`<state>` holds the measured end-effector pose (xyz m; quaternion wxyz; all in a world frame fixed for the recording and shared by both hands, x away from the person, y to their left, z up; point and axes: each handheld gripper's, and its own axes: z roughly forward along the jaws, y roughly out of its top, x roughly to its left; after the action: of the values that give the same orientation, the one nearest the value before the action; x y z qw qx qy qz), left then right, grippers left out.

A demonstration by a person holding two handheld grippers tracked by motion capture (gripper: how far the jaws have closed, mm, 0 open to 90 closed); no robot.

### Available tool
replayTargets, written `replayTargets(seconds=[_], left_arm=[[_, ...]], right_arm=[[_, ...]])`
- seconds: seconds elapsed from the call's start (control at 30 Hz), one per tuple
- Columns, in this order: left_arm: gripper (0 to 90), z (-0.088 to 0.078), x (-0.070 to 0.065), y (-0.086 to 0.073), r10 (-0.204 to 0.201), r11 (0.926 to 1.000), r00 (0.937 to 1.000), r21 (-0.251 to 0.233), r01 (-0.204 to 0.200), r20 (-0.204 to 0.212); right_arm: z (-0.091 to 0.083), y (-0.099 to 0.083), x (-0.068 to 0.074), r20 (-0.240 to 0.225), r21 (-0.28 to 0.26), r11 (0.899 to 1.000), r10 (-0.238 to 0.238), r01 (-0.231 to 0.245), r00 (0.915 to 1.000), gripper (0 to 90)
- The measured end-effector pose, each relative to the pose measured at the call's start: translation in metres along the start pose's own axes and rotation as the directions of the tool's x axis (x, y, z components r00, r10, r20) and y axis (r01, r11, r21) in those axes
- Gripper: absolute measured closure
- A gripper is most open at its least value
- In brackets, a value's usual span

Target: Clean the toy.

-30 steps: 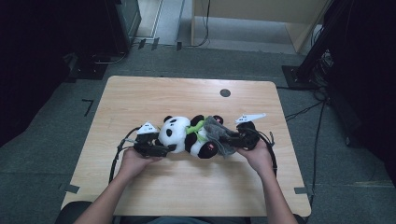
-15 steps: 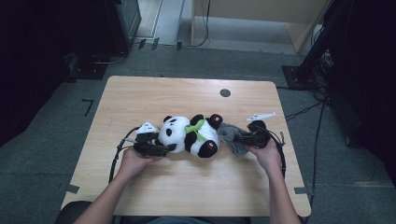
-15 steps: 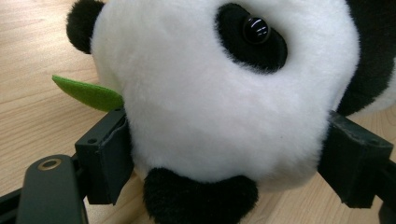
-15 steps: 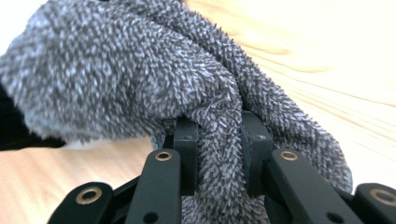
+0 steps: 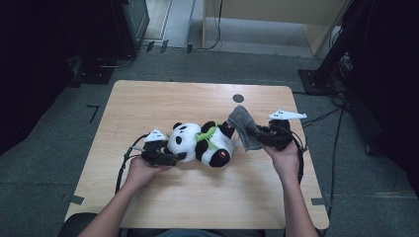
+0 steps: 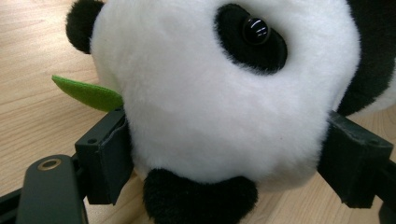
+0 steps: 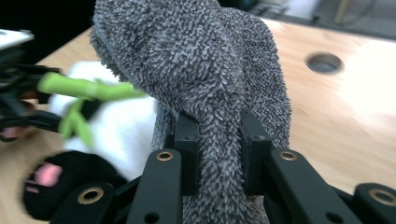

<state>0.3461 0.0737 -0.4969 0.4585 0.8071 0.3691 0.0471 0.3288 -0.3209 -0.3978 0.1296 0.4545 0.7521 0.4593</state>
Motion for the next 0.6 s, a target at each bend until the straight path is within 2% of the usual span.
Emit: replayTargets(seconds=[0.2, 0.37, 0.5, 0.6], left_arm=[[15.4, 0.000, 0.000, 0.000, 0.003, 1.0000, 1.0000, -0.002, -0.003, -0.001], [15.4, 0.000, 0.000, 0.000, 0.005, 1.0000, 1.0000, -0.001, -0.005, -0.001], [15.4, 0.000, -0.001, -0.001, 0.016, 0.9999, 0.9999, -0.002, -0.016, -0.006], [15.4, 0.000, -0.001, -0.001, 0.020, 0.9998, 0.9998, -0.002, -0.020, -0.007]], right_arm=[[0.018, 0.008, 0.029, -0.066, 0.016, 0.997, -0.073, 0.075, 0.9951, 74.3], [0.041, 0.003, 0.044, -0.117, 0.073, 0.992, -0.089, 0.098, 0.9891, 74.0], [0.054, -0.004, 0.046, -0.123, 0.123, 0.986, -0.096, 0.112, 0.9877, 73.4], [0.057, -0.008, 0.040, -0.141, 0.124, 0.989, -0.063, 0.080, 0.9881, 73.6]])
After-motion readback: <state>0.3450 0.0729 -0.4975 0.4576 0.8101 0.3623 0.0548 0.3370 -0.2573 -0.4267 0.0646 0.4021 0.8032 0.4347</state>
